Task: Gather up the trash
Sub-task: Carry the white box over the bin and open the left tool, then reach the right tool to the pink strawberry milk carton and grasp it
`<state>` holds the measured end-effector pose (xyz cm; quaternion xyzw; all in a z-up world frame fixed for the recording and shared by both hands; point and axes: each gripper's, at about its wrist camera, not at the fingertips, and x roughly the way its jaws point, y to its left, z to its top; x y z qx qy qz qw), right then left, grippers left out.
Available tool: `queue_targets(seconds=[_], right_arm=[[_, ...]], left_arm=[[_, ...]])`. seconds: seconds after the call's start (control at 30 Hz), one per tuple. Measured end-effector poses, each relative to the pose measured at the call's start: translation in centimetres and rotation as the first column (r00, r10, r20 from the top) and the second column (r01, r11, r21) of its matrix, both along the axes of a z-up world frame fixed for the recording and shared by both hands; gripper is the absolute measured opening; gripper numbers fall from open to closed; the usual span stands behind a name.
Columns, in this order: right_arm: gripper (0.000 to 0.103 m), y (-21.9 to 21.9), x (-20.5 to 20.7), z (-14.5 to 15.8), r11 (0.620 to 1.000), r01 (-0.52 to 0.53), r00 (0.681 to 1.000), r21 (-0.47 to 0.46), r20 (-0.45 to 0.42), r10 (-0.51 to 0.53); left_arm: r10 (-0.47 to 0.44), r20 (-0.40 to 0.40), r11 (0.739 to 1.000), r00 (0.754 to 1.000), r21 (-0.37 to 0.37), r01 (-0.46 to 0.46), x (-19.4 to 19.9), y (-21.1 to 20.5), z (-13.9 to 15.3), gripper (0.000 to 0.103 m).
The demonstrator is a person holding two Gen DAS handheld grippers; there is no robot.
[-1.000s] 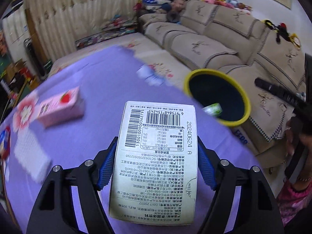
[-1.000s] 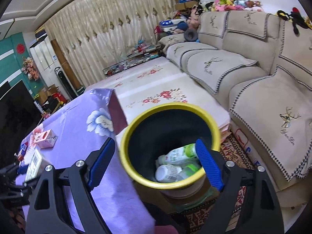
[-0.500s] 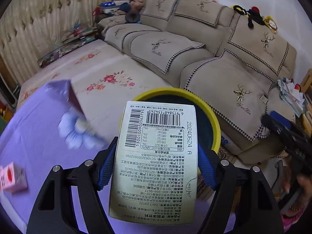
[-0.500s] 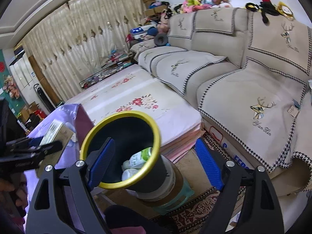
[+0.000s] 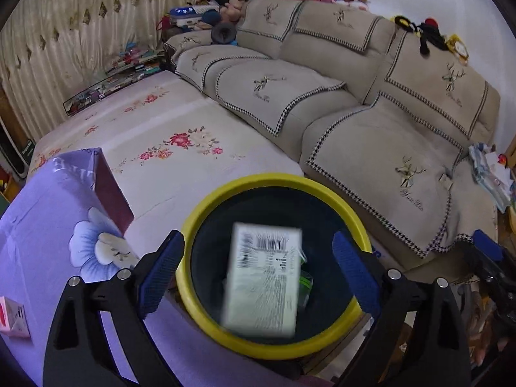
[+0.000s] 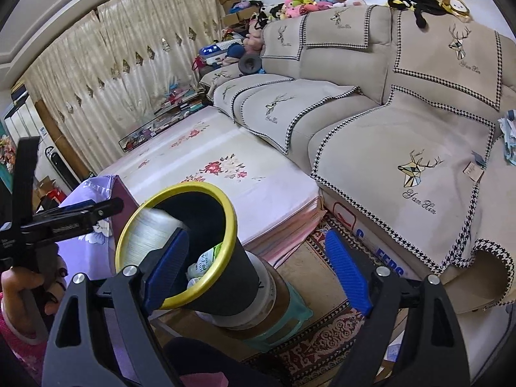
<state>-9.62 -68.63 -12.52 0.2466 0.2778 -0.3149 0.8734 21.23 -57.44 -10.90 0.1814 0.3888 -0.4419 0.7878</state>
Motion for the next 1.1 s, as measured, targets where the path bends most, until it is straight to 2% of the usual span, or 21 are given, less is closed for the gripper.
queue_targets(seconds=[0.17,0.3,0.43,0.53,0.63,0.77,0.83,0.93,0.97,1.03,1.1], right_arm=[[0.082,1.3,1.3,0.2,0.999,-0.044,0.999,0.001,-0.007,0.044],[0.082,2.9,3.1,0.3,0.995,-0.102,0.995,-0.002,-0.015,0.102],[0.082,5.2,5.1,0.9,0.987,-0.159,0.987,-0.024,-0.028,0.158],[0.082,7.1,6.8,1.2,0.979,-0.201,0.979,-0.035,-0.043,0.2],[0.082,9.3,8.5,1.5,0.967,-0.252,0.967,-0.038,-0.056,0.249],[0.082,12.2,10.9,2.0,0.946,-0.319,0.946,-0.052,-0.078,0.314],[0.082,13.8,12.4,2.1,0.932,-0.361,0.931,-0.045,-0.084,0.356],[0.082,16.2,14.9,2.2,0.898,-0.438,0.896,-0.023,-0.095,0.435],[0.082,17.2,15.9,2.3,0.883,-0.47,0.879,-0.019,-0.1,0.466],[0.082,19.3,17.9,2.2,0.85,-0.527,0.845,-0.019,-0.119,0.521],[0.082,21.5,19.7,2.3,0.814,-0.58,0.808,-0.027,-0.139,0.572]], left_arm=[[0.036,0.05,0.994,0.998,-0.102,-0.031,-1.2,6.5,3.2,0.096],[0.113,0.093,0.976,0.989,-0.198,-0.093,-1.8,14.2,5.9,0.098],[0.215,0.103,0.954,0.971,-0.233,-0.186,-1.4,21.8,6.7,0.098],[0.318,0.126,0.925,0.94,-0.258,-0.278,-0.7,28.1,6.8,0.098],[0.422,0.162,0.886,0.892,-0.282,-0.368,-0.1,34.5,6.6,0.098],[0.514,0.168,0.84,0.841,-0.297,-0.454,1.3,41.3,5.8,0.098],[0.572,0.192,0.808,0.797,-0.297,-0.509,1.9,44.9,5.1,0.098],[0.627,0.209,0.773,0.751,-0.292,-0.564,2.6,48.6,4.2,0.098],[0.653,0.213,0.753,0.727,-0.287,-0.592,2.9,50.1,3.9,0.098],[0.679,0.196,0.729,0.707,-0.285,-0.622,3.4,52.2,3.2,0.098],[0.697,0.166,0.71,0.698,-0.295,-0.639,3.6,53.8,2.5,0.098]])
